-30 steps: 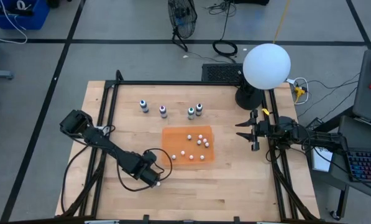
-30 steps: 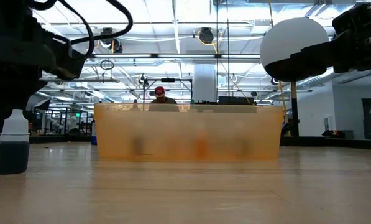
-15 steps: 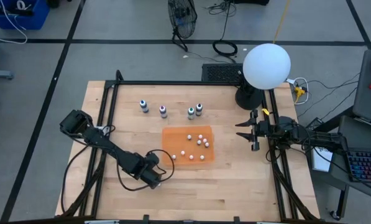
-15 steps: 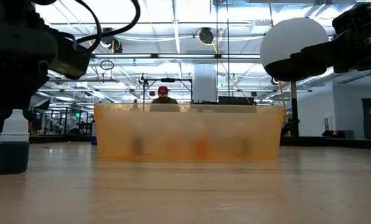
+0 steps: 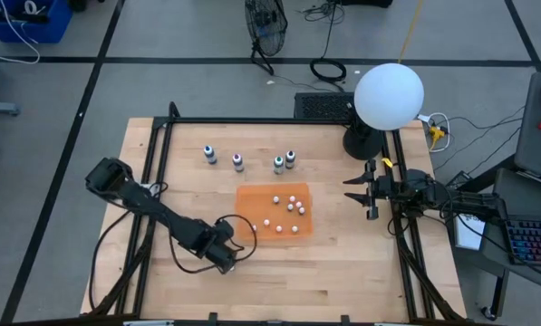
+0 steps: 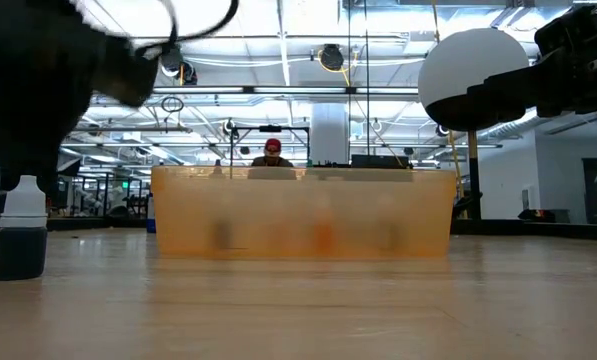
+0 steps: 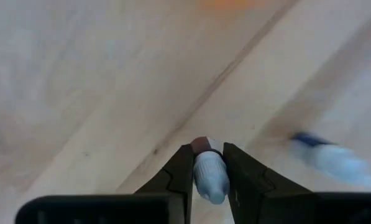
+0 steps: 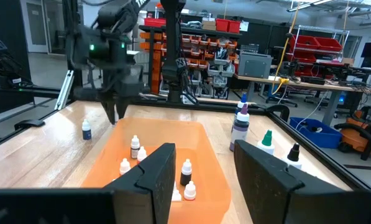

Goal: Pick & Place food coloring
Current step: Put the small orange food coloring bottle into the orange bin

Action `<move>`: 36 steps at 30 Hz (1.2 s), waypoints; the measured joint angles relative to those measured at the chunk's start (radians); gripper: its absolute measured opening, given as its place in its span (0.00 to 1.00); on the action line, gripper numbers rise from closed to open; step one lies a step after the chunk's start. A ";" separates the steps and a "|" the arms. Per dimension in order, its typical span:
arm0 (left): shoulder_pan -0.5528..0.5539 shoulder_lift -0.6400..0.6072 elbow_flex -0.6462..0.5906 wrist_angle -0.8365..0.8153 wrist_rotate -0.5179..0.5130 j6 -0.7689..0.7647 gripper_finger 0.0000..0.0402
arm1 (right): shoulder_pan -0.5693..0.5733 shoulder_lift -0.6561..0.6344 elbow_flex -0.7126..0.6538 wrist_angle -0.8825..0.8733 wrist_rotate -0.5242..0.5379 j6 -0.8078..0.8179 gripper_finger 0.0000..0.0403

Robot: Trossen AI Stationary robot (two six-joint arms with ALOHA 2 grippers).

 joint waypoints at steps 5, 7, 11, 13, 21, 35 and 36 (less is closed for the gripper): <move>0.051 -0.042 0.143 -0.190 -0.046 0.092 0.17 | 0.000 0.000 0.000 0.000 0.000 0.000 0.39; 0.084 -0.049 0.228 -0.269 -0.080 0.139 0.17 | 0.000 0.000 0.000 0.000 0.000 0.000 0.39; 0.167 -0.049 0.377 -0.337 -0.120 0.294 0.17 | 0.000 0.000 0.000 0.000 0.000 0.000 0.39; 0.214 -0.047 0.420 -0.307 -0.120 0.392 0.17 | 0.000 0.000 0.000 0.000 0.000 0.000 0.39; 0.341 0.006 0.393 -0.246 -0.093 0.549 0.17 | 0.000 0.000 0.000 0.000 0.000 0.000 0.39; 0.369 0.244 0.326 -0.107 0.024 0.585 0.17 | 0.000 0.000 0.000 0.000 0.000 0.000 0.39; 0.369 0.258 0.326 -0.099 0.025 0.585 0.17 | 0.000 0.000 0.000 0.000 0.000 0.000 0.39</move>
